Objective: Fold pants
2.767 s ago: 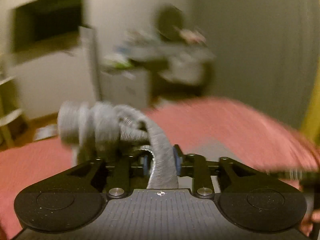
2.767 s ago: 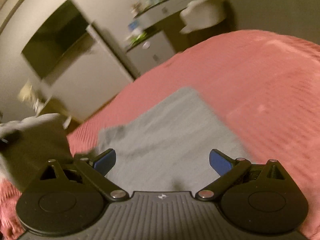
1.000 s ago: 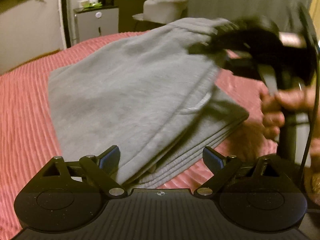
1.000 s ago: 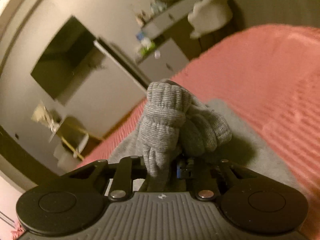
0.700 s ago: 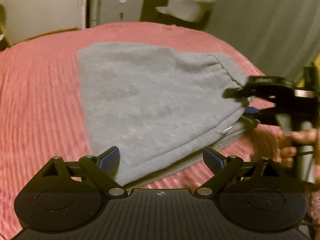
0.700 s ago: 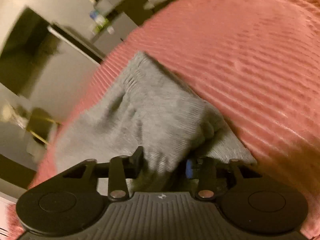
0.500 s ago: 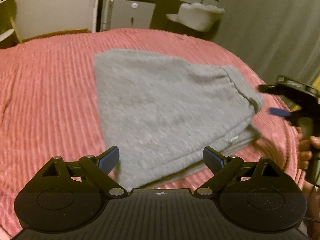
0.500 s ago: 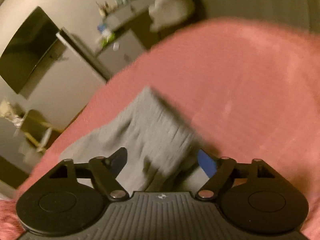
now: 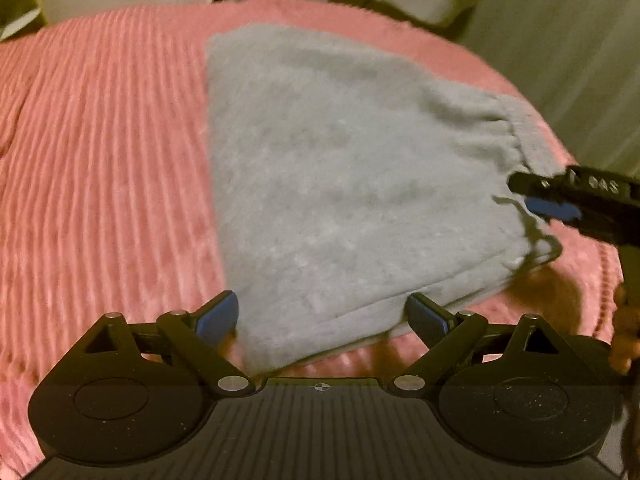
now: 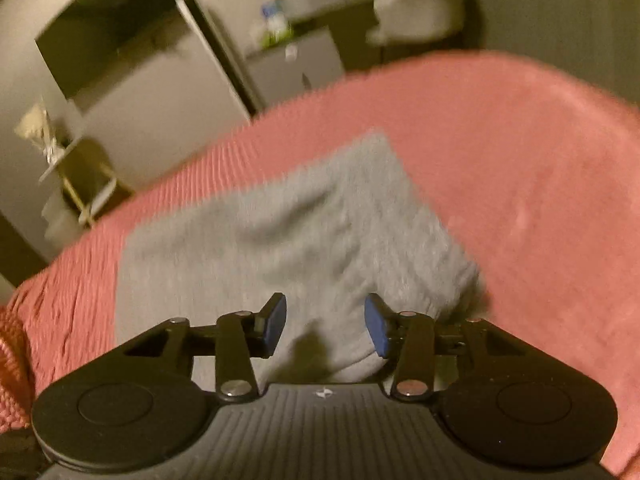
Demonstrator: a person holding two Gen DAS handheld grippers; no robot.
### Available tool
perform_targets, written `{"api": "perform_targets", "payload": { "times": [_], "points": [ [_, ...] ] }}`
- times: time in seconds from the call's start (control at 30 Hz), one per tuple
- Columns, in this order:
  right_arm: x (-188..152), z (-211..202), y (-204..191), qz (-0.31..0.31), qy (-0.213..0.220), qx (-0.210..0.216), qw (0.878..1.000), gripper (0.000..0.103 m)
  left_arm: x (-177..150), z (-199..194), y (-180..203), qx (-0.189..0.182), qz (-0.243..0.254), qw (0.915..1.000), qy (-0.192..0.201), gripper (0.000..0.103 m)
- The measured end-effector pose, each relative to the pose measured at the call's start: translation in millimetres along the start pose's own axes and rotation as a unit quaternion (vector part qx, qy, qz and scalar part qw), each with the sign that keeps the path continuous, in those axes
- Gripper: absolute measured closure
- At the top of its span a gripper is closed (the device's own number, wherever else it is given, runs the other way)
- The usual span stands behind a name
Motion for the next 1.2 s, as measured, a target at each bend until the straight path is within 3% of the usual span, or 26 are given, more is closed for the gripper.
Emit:
{"api": "perform_targets", "payload": {
  "times": [0.23, 0.27, 0.3, 0.37, 0.5, 0.73, 0.8, 0.9, 0.97, 1.1, 1.2],
  "points": [
    [-3.9, -15.3, -16.8, -0.046, 0.003, -0.007, 0.999, 0.039, 0.3, -5.6, -3.2, 0.000, -0.010, 1.0000, 0.000, 0.007],
    [-3.9, -22.5, -16.1, -0.050, 0.004, -0.005, 0.999, 0.032, 1.5, -7.5, -6.1, -0.003, -0.018, 0.9998, 0.001, 0.007],
    [-2.4, -29.2, -13.5, -0.052, 0.010, -0.011, 0.999, 0.016, 2.4, -9.0, -9.9, -0.008, -0.028, 0.9996, 0.001, 0.007],
    [-0.8, -44.6, -1.6, -0.067, 0.028, -0.069, 0.995, 0.005, 5.4, -13.6, -18.2, -0.025, -0.053, 0.9983, 0.006, 0.007],
    [-1.6, -50.0, 11.9, -0.113, 0.020, -0.139, 0.984, 0.005, 11.2, -16.1, -28.1, -0.059, -0.096, 0.9936, 0.009, 0.007],
    [-13.7, -42.3, 13.3, -0.130, -0.006, -0.137, 0.982, 0.002, 20.9, -5.3, -12.3, -0.047, -0.073, 0.9959, -0.023, 0.007],
    [-12.0, -37.5, 14.9, -0.130, -0.012, -0.135, 0.982, 0.002, 26.9, -4.8, -12.5, -0.042, -0.065, 0.9969, -0.016, 0.007],
    [-3.7, -28.1, 19.5, -0.131, -0.018, -0.111, 0.985, 0.002, 36.7, -4.5, -18.7, -0.057, -0.062, 0.9964, -0.008, 0.007],
    [5.0, -26.0, 22.8, -0.119, -0.027, -0.071, 0.990, 0.002, 45.5, 0.0, -27.3, -0.071, -0.071, 0.9948, -0.012, 0.007],
    [31.9, -16.7, 41.8, -0.039, -0.053, 0.049, 0.997, 0.002, 61.5, 14.6, -47.7, -0.127, -0.111, 0.9854, -0.021, 0.007],
    [50.8, 2.6, 66.7, 0.033, -0.085, 0.124, 0.988, 0.002, 69.3, 29.1, -59.0, -0.151, -0.128, 0.9798, -0.030, 0.007]
  ]
}}
Point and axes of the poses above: each gripper's, at about its wrist camera, not at the fingertips, and z roughly the way its jaws point, y to its right, x to its top, the point moved 7 cm from there along z, roughly the way its jaws point, and after that the axes turned 3 degrees about x, right-handed, at the moved point
